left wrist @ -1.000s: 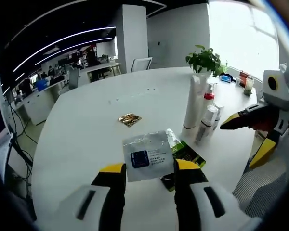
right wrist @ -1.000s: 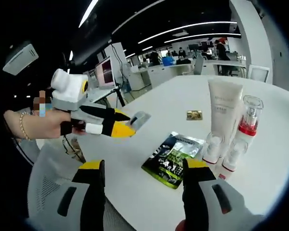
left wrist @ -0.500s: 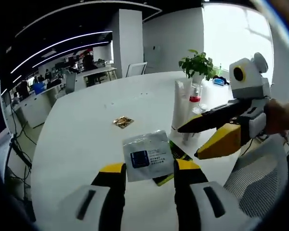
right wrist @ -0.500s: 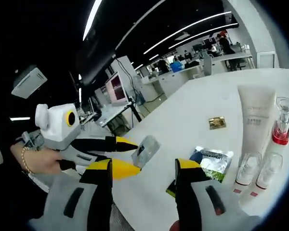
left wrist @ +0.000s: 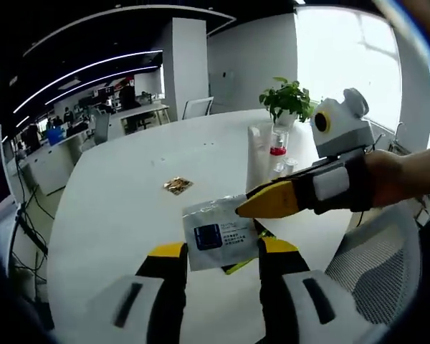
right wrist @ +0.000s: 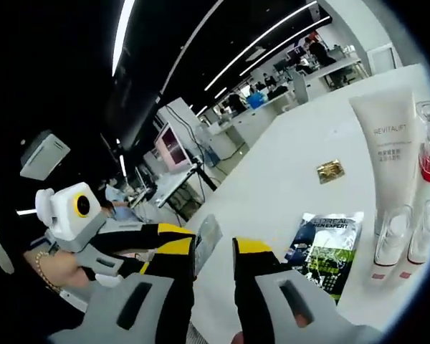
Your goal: Arrange the skincare products in the storage area until every visible bottle or jar stands upright without overlapping.
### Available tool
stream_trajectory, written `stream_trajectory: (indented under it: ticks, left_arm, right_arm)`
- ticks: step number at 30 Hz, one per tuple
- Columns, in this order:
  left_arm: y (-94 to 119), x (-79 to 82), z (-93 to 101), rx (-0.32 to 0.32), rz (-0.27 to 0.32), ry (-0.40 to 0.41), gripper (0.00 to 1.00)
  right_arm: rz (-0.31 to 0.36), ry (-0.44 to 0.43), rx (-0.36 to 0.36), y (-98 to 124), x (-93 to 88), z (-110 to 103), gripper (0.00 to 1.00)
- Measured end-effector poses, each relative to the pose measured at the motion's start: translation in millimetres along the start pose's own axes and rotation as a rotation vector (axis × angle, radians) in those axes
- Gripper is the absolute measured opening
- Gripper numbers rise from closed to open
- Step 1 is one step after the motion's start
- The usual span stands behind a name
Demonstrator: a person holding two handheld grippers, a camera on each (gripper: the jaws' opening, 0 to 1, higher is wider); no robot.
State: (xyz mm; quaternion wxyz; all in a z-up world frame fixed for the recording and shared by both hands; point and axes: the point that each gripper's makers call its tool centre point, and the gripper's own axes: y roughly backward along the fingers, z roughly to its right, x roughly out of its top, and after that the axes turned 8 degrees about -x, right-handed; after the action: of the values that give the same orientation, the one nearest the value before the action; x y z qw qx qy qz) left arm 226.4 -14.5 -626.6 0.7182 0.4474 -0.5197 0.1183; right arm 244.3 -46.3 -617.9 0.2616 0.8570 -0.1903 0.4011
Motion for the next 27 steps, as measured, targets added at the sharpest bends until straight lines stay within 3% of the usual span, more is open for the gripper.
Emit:
stream_trajectory:
  ticks: [2, 4, 5, 12, 17, 21, 25, 26, 27]
  left_arm:
    - [0.7, 2.9, 1.1, 0.003, -0.001, -0.028, 0.39]
    - [1.3, 4.4, 1.5, 0.006, -0.005, -0.043, 0.39]
    - [1.2, 4.8, 1.5, 0.003, -0.003, -0.042, 0.39]
    - [-2.5, 5.8, 0.2, -0.012, -0.001, -0.035, 0.41]
    - [-1.8, -6.1, -8.2, -0.029, -0.027, -0.016, 0.46]
    - [4.2, -9.9, -10.2, -0.084, 0.006, 0.093, 0.48]
    - [9.2, -13.0, -10.7, -0.18, 0.05, 0.242, 0.4]
    - [11.3, -12.9, -12.1, -0.185, 0.056, 0.287, 0.38]
    - [12.3, -13.4, -16.0, -0.179, 0.06, 0.283, 0.37]
  right_arm:
    - [0.005, -0.006, 0.015, -0.3, 0.9, -2.3, 0.05]
    - [0.027, -0.017, 0.036, 1.3, 5.1, -5.7, 0.01]
    - [0.037, -0.018, 0.065, 3.1, 7.4, -11.0, 0.01]
    - [0.031, -0.007, 0.059, 4.0, 9.7, -10.3, 0.01]
    - [0.038, -0.035, 0.05, 7.2, 12.2, -6.9, 0.01]
    - [0.036, -0.052, 0.049, 9.7, 12.9, -1.2, 0.01]
    - [0.044, -0.112, 0.084, 10.9, 14.4, -7.6, 0.01]
    - [0.041, -0.114, 0.088, 10.7, 13.9, -8.5, 0.01]
    - [0.041, -0.116, 0.091, 10.3, 13.6, -9.0, 0.01]
